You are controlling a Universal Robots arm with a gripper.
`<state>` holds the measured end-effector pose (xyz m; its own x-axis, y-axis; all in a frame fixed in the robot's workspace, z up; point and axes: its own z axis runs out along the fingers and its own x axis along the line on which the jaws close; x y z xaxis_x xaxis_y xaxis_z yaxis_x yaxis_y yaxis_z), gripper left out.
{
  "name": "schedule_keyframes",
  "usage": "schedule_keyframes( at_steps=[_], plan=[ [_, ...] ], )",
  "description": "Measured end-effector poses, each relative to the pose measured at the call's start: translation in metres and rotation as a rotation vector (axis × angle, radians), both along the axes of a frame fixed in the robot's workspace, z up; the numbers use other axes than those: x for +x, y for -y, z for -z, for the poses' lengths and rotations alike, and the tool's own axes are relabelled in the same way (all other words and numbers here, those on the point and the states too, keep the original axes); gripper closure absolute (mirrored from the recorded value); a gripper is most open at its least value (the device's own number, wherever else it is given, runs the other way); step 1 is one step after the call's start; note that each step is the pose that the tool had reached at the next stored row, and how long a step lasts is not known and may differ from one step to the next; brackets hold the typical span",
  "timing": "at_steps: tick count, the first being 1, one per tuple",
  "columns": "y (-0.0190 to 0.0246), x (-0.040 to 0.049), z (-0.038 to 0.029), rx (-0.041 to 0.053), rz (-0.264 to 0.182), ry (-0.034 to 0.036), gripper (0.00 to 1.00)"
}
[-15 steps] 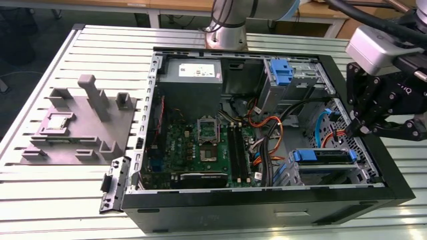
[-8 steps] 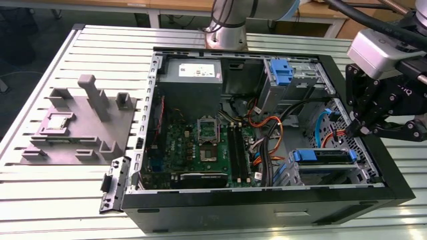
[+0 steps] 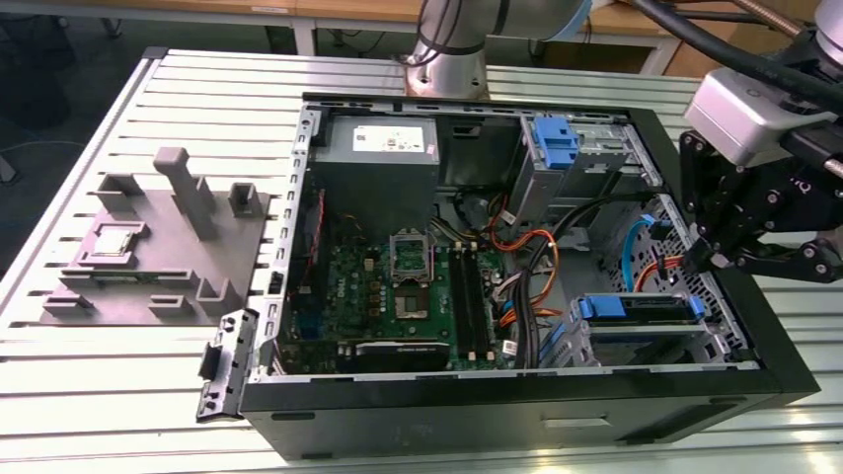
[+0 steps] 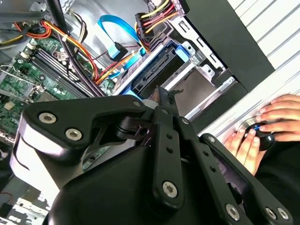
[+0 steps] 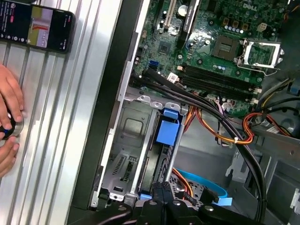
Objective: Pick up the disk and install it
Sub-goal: 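Insert the first disk wire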
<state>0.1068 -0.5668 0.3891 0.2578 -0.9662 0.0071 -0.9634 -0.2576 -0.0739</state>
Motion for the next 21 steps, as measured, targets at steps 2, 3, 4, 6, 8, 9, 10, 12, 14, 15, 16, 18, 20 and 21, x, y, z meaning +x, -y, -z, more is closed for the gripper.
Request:
schedule_keyframes(
  at_steps=[2,3,4,6,8,9,10,12,14,15,16,18,20,21],
  plan=[
    [0.0,-0.0001,0.0008,-0.0004,-0.023,0.0049,0.9],
    [0.0,0.0,0.0013,-0.0003,-0.037,0.0075,0.9],
    [0.0,0.0,0.0017,-0.0004,-0.05,0.0099,0.9],
    [0.0,0.0,0.0022,-0.0004,-0.075,0.0121,0.9],
    [0.0,0.0005,0.0026,-0.0003,-0.089,0.0126,0.9],
    [0.0,0.001,0.0029,-0.0002,-0.092,0.0127,0.9],
    [0.0,0.0017,0.0032,-0.0001,-0.094,0.0126,0.9],
    [0.0,0.0035,0.0037,-0.0002,-0.095,0.0126,0.9],
    [0.0,0.0055,0.0043,-0.0001,-0.097,0.0126,0.9],
    [0.0,0.0066,0.0045,-0.0002,-0.098,0.0126,0.9],
    [-0.0001,0.0075,0.0047,-0.0003,-0.1,0.0125,0.9],
    [-0.0001,0.0092,0.0058,0.0002,-0.104,0.0127,0.9],
    [-0.0001,0.0095,0.0069,-0.0004,-0.119,0.0157,0.9],
    [-0.0001,0.0095,0.0074,-0.0004,-0.134,0.0191,0.9]
  ],
)
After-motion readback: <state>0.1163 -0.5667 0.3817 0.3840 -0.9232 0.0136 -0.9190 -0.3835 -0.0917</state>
